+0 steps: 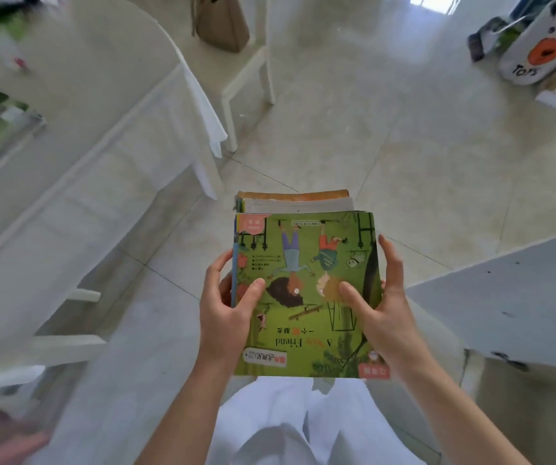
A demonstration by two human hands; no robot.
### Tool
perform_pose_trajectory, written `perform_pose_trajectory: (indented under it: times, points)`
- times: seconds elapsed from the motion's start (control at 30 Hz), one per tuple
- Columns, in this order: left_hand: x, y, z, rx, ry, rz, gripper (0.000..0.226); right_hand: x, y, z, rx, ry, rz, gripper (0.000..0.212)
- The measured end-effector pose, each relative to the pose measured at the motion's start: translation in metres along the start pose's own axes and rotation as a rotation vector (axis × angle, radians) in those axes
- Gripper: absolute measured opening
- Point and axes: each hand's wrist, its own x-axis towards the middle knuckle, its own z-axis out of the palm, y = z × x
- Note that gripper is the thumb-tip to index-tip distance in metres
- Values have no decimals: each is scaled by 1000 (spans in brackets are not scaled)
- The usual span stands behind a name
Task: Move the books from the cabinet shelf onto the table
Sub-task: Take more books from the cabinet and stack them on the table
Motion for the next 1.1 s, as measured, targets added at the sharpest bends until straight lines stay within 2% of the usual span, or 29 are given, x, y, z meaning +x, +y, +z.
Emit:
perform_pose_trajectory:
  times: [0.3,0.6,0.77,0.83,0.9,1.0,1.1]
  points:
    - [30,21,-130,-50,301,41,47,47,-43,141,-136,-279,-47,84]
    - [89,40,-183,-88,542,46,46,126,-101,234,-335,-445,-69,81]
    - [142,72,-202,-145,670,69,46,185,-148,281,-333,-537,-50,78]
    - [162,84,-209,-236,719,67,46,211,-168,301,-304,-580,32,72]
    - [179,95,-215,-315,764,60,44,234,-187,323,-351,-630,69,57]
    - [201,108,-230,-399,826,58,42,264,-209,358,-430,-738,64,28]
    - [216,116,-248,-463,855,64,42,282,-221,387,-449,-816,29,17]
